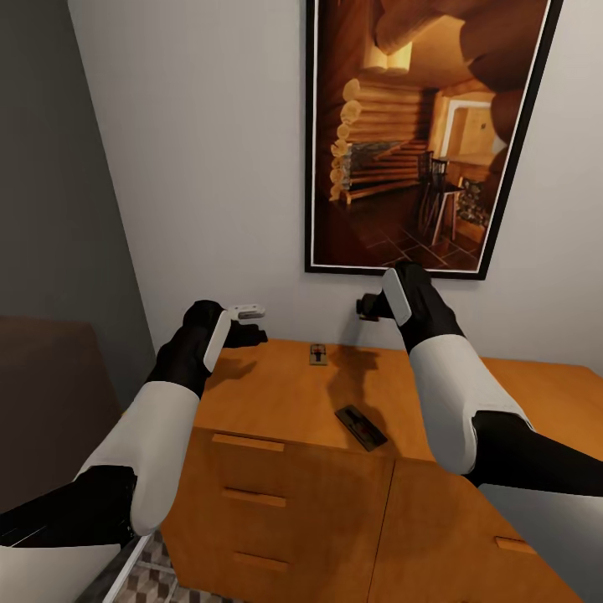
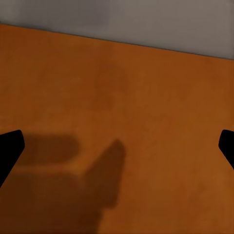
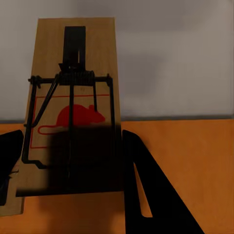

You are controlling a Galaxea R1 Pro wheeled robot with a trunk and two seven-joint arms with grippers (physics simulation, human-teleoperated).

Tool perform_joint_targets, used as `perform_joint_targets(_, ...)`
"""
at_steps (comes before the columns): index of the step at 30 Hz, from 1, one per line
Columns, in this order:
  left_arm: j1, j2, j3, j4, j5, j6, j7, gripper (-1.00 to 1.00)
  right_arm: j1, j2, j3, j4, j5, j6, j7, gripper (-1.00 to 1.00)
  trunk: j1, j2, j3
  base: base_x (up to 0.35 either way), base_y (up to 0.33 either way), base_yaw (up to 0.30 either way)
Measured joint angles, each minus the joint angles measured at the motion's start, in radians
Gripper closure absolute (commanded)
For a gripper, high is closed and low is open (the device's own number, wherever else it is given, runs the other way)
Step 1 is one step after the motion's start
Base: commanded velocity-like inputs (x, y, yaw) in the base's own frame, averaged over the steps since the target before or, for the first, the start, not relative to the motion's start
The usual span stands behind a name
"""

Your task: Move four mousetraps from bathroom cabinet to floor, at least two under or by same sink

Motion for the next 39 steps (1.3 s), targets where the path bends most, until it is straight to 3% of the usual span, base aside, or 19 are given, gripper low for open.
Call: perform_joint_targets(39, 0.0, 0.0, 0.0, -0.004, 0.0, 0.0, 0.0, -1.0, 0.0, 0.001, 0.003, 0.005, 0.001, 0.0, 0.0, 1.0, 0.0, 0.0, 0.0, -0.05, 0.0, 0.0)
